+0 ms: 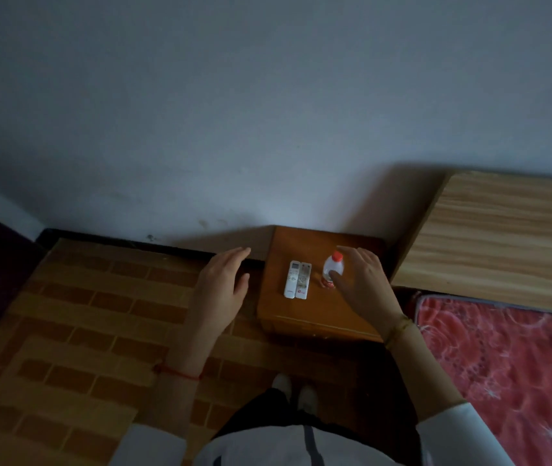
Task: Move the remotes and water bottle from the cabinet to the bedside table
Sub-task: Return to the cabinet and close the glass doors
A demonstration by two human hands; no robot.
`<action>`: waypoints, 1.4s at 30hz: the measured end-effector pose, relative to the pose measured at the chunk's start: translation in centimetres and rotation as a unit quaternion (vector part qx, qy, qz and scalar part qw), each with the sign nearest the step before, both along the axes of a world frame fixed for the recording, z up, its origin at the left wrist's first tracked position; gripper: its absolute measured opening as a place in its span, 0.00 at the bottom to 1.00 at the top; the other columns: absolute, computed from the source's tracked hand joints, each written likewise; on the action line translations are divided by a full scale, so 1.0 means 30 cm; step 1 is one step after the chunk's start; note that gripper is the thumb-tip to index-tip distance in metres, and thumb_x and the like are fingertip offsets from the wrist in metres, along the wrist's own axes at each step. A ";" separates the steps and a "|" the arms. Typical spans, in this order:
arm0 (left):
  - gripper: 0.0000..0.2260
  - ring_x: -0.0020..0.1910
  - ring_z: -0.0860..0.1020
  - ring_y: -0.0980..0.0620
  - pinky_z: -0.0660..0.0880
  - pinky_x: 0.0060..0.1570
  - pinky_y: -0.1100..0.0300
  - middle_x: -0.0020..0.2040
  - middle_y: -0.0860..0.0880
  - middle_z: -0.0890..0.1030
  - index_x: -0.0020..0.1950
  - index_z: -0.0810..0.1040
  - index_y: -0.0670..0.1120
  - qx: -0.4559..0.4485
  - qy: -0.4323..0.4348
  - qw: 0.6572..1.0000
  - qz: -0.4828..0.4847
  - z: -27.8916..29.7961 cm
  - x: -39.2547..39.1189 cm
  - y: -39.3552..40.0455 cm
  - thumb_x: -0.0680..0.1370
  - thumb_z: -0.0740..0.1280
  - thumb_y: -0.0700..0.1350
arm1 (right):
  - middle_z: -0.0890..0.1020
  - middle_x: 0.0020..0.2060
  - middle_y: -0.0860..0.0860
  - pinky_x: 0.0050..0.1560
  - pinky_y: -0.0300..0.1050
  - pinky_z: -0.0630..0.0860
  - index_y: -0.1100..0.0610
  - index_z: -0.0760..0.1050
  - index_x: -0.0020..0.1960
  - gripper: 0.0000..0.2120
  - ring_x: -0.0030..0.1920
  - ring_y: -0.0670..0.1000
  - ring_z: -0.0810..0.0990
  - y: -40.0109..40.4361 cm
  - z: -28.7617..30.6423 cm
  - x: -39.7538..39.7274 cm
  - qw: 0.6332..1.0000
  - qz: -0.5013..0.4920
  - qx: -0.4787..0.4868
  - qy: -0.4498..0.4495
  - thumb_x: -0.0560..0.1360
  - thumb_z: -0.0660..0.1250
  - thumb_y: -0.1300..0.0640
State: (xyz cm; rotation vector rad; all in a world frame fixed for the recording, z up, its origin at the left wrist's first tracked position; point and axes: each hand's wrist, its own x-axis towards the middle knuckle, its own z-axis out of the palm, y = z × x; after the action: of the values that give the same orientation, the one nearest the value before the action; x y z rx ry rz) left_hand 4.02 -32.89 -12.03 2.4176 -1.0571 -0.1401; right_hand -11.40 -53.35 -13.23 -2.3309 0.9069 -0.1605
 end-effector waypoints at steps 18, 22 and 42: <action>0.20 0.69 0.68 0.52 0.66 0.69 0.54 0.70 0.51 0.71 0.73 0.66 0.49 -0.018 0.023 0.933 0.359 0.074 -0.138 0.712 0.80 0.61 0.47 | 0.72 0.67 0.51 0.70 0.48 0.63 0.52 0.65 0.70 0.23 0.71 0.52 0.64 0.566 0.129 0.440 0.914 0.405 -0.005 -0.025 0.77 0.62 0.48; 0.20 0.69 0.69 0.51 0.67 0.68 0.52 0.70 0.51 0.71 0.73 0.66 0.50 -0.025 0.019 0.896 0.442 0.083 -0.180 0.916 0.80 0.61 0.47 | 0.70 0.69 0.51 0.71 0.51 0.63 0.52 0.65 0.71 0.22 0.71 0.53 0.64 0.801 0.132 0.540 0.872 0.488 -0.011 -0.021 0.78 0.61 0.48; 0.20 0.63 0.75 0.45 0.72 0.61 0.44 0.65 0.47 0.76 0.70 0.69 0.48 0.029 0.019 0.714 0.699 0.086 -0.312 2.014 0.78 0.65 0.44 | 0.69 0.69 0.48 0.69 0.45 0.61 0.49 0.63 0.71 0.25 0.71 0.51 0.64 2.178 0.107 0.885 0.682 0.731 -0.008 -0.016 0.77 0.62 0.47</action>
State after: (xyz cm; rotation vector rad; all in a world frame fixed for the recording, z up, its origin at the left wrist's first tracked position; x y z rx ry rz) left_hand -5.33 27.53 -9.44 2.5543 0.9785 0.3026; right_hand 15.15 11.99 -10.03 -2.3216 -1.1308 0.4607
